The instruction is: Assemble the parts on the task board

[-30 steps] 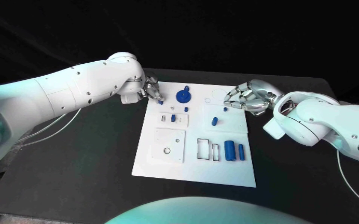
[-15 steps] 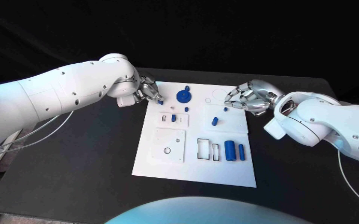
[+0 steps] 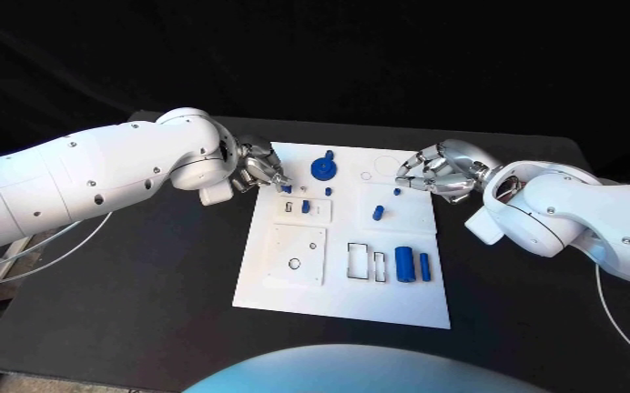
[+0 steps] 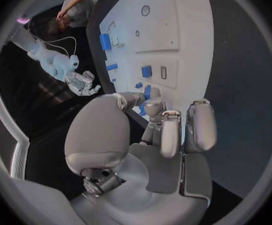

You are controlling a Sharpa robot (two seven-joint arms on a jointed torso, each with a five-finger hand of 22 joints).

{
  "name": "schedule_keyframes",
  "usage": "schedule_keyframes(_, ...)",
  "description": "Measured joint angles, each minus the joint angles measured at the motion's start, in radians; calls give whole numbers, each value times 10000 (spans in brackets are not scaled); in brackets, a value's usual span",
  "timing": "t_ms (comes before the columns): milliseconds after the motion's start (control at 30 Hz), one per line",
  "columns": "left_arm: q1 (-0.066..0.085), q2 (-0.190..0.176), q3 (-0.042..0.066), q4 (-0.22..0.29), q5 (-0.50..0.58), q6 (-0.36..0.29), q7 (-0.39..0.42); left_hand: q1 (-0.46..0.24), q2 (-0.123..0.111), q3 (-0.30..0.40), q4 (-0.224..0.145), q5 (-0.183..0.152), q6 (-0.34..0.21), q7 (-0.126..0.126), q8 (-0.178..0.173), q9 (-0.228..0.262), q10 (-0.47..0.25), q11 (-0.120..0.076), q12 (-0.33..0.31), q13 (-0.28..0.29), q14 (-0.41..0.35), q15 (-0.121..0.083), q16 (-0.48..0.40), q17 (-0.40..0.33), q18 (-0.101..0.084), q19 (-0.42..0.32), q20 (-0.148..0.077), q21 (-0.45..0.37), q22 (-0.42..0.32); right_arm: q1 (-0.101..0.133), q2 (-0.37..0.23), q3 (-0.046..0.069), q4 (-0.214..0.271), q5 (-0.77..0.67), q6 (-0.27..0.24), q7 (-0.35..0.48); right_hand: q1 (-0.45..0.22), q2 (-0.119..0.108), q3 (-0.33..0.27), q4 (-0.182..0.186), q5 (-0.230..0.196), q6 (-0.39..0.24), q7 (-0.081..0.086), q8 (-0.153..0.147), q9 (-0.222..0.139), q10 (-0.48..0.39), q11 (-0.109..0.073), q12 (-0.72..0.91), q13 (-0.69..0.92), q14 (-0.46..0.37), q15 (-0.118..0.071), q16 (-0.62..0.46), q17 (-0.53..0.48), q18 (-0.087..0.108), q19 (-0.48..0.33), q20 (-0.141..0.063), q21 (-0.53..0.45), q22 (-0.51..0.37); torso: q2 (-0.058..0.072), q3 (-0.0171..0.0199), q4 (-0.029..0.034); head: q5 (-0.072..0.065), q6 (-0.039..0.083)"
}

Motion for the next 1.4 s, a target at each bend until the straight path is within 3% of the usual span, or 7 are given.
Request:
schedule_keyframes(367,-373,-160,-7,454,-1516,-241,437,-79,-79,28,26,0,68,29,-1,-43,88,-18,74,109,-36,-36,67,-1,1,74,3,80,116,-5,-1,-2,-18,-1,5,0,1,0,0,0,0,0,0,0,-1,0,0,0,-1,0,0,0,0,0,0,0,0,-1,11,-13,-10,27,-21)
schedule_keyframes(500,-446,-146,-8,539,-2139,-305,592,-101,-101,31,23,0,75,31,-2,-72,154,-35,146,171,-37,-36,76,-2,0,74,2,80,150,-9,-8,-2,-18,-3,6,0,1,-1,0,0,0,0,0,0,-1,0,0,0,-1,0,0,0,0,0,0,0,0,-2,11,-14,-12,27,-36)
schedule_keyframes(800,-490,-115,-8,619,-3049,-409,815,-143,-143,70,-17,45,199,20,-7,-125,282,-66,213,289,-37,-35,75,-2,1,110,-33,124,233,-20,-14,-2,-16,-4,8,0,1,-1,0,-1,0,0,0,0,-1,0,0,0,-1,0,0,0,0,-1,0,0,0,-2,14,-13,-24,35,-58)
schedule_keyframes(1400,-555,35,-15,548,-3212,-205,584,-250,-251,98,11,151,323,-38,-43,-160,354,-67,299,423,-37,-35,75,-4,1,181,-34,200,334,-23,-16,-2,3,-4,8,2,1,-1,1,-1,0,0,0,0,-4,0,0,0,-2,0,0,0,8,0,0,0,0,5,14,-4,-19,59,-129)
